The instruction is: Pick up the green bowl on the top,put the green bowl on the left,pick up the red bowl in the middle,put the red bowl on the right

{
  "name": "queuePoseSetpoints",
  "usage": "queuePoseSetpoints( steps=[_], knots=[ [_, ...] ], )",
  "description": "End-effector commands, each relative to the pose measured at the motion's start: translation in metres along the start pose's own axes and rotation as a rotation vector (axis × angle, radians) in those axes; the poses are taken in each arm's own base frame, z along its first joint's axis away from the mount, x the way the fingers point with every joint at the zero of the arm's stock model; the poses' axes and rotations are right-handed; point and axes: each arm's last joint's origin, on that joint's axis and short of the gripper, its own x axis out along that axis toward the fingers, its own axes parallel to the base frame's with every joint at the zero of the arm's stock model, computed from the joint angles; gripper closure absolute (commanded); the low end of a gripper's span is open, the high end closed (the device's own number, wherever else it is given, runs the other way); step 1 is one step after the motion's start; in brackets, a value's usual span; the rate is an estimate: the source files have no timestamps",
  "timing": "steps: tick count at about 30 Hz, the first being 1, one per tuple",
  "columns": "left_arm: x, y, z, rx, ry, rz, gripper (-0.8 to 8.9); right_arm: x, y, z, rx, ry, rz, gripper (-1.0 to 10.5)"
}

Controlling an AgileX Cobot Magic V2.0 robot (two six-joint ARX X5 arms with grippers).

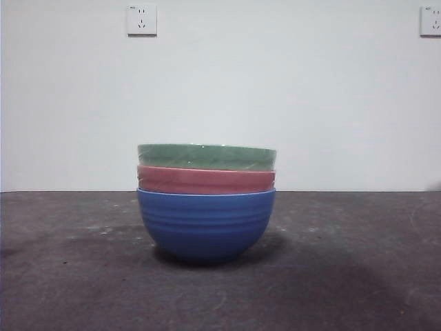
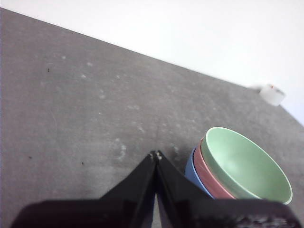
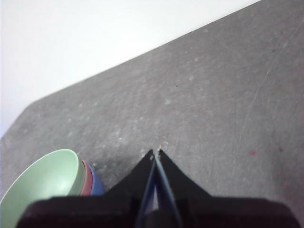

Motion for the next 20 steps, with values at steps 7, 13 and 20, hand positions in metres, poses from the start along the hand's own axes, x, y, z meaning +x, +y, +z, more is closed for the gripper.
queuePoseSetpoints(
  steps=[7,13,20],
  knots=[
    [0.018,-0.02,0.058,0.179,0.129,-0.14,8.22,0.003,0.027,0.064,-0.256,0.07,0.047,9.5],
    [0.041,-0.029,0.087,0.253,0.304,-0.29,8.16,0.016,0.039,0.087,-0.373,0.214,0.196,9.5],
    [0.062,-0.041,0.103,0.282,0.442,-0.353,5.09,0.033,0.038,0.088,-0.372,0.303,0.245,7.3]
  ],
)
